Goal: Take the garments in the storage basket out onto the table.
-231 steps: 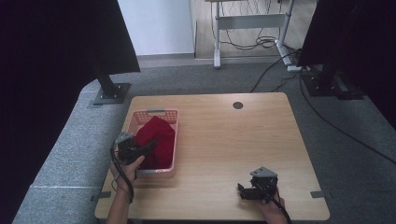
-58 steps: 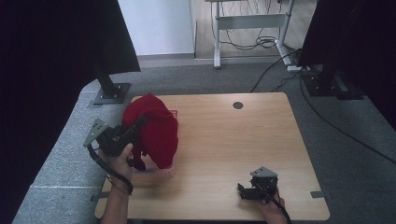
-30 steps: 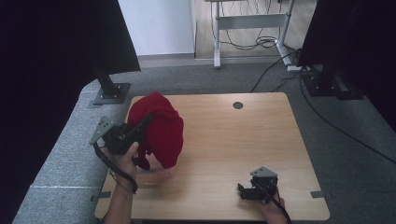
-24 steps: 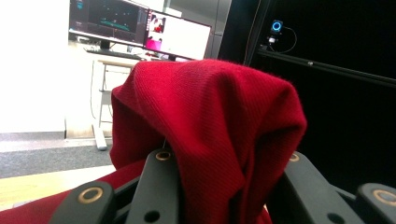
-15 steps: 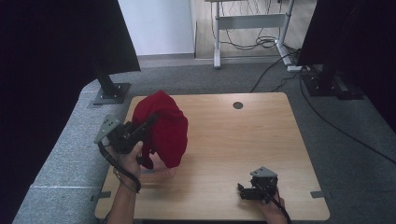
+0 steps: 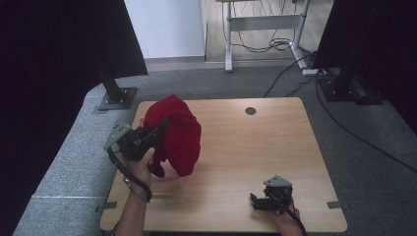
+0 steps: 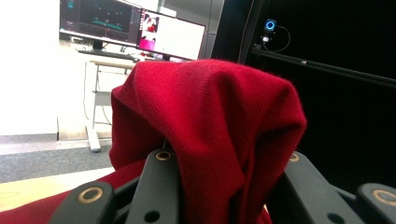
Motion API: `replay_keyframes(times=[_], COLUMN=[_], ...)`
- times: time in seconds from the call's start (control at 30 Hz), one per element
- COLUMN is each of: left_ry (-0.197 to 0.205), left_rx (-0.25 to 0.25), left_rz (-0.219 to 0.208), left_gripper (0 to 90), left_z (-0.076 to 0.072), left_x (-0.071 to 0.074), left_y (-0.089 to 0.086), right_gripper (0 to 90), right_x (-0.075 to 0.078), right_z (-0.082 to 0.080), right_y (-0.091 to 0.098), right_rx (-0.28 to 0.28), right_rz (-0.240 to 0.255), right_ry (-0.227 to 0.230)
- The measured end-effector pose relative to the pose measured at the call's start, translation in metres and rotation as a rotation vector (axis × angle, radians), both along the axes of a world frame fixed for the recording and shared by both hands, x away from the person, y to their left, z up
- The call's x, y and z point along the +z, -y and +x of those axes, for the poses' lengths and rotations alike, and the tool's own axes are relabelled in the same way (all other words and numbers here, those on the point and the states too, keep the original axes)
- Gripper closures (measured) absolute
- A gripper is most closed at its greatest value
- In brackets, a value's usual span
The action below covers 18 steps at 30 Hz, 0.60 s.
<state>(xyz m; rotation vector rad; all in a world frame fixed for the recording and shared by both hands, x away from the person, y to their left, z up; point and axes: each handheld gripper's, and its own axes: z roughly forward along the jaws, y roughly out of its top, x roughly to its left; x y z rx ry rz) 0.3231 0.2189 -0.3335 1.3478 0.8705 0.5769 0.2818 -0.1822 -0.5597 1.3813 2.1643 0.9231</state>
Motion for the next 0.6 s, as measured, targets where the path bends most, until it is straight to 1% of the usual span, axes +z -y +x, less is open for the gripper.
replay_keyframes(times=[0.4,0.6], left_ry=[-0.003,-0.009], left_rx=[-0.026,-0.033], left_rz=[0.002,-0.002], left_gripper=[71.9,71.8], left_z=[0.001,0.002], left_x=[0.0,-0.002], left_y=[0.013,0.017], right_gripper=[0.9,0.9], right_x=[0.0,0.0], right_z=[0.0,0.0], right_y=[0.0,0.0], right_rx=[0.0,0.0], right_rz=[0.0,0.001], right_ry=[0.0,0.0])
